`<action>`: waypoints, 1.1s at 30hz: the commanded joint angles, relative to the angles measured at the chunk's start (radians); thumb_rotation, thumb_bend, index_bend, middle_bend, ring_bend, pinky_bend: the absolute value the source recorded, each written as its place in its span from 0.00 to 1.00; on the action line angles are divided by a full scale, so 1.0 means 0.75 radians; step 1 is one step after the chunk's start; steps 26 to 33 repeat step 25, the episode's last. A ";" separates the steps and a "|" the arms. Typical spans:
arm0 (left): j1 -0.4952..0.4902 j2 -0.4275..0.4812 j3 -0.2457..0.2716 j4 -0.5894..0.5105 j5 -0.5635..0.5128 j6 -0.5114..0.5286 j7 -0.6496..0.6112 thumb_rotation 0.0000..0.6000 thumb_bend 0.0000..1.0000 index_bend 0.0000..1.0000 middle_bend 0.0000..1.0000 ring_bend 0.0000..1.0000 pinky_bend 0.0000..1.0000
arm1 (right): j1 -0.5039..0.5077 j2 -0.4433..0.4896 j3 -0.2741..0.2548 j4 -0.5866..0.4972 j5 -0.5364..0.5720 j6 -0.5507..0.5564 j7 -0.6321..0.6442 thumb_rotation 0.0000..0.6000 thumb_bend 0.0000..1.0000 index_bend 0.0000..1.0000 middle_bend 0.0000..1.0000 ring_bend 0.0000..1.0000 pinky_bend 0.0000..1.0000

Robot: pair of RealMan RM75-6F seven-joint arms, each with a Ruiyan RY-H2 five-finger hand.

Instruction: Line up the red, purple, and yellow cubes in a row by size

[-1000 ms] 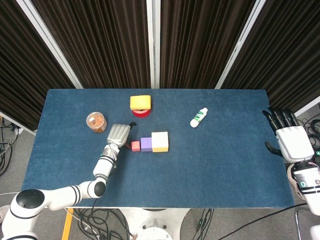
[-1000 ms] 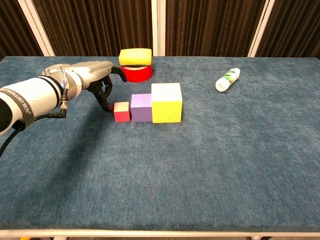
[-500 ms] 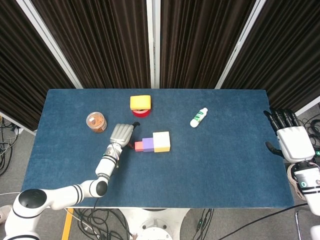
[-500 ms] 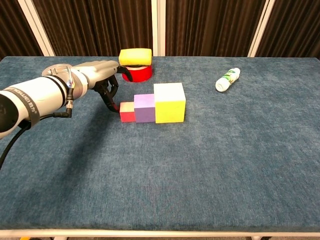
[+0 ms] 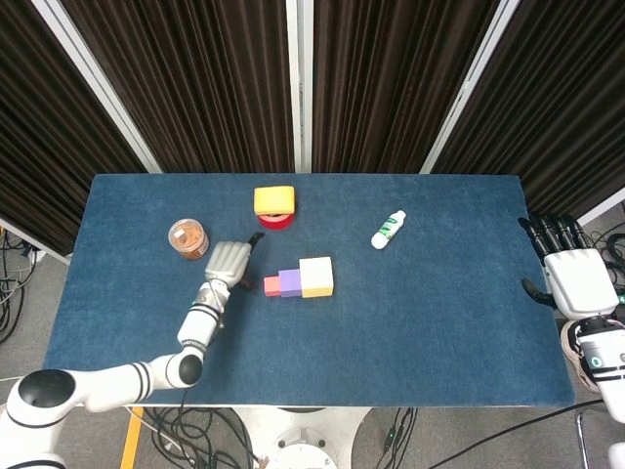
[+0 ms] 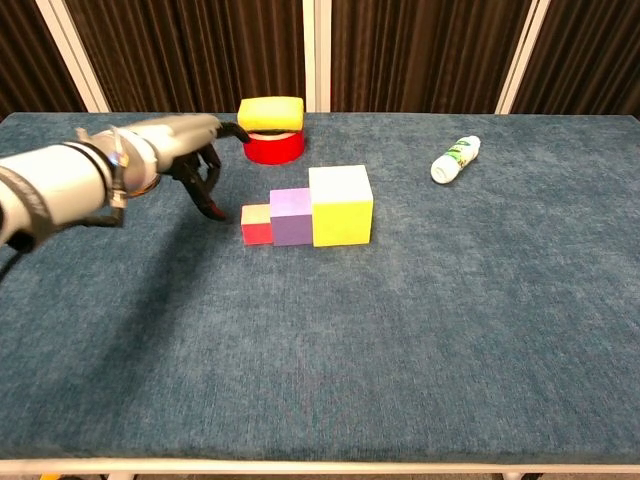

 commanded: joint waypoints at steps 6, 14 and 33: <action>0.298 0.369 0.062 -0.282 0.299 0.346 -0.248 1.00 0.09 0.21 0.51 0.50 0.65 | -0.069 0.004 -0.069 0.007 -0.034 0.010 0.119 1.00 0.23 0.00 0.01 0.00 0.00; 0.558 0.561 0.255 -0.271 0.618 0.581 -0.461 1.00 0.09 0.23 0.31 0.28 0.37 | -0.179 -0.098 -0.135 0.112 -0.156 0.182 0.282 1.00 0.25 0.00 0.00 0.00 0.00; 0.845 0.663 0.402 -0.413 0.783 0.858 -0.456 1.00 0.09 0.23 0.29 0.26 0.32 | -0.306 -0.207 -0.183 0.161 -0.213 0.355 0.261 1.00 0.25 0.00 0.00 0.00 0.00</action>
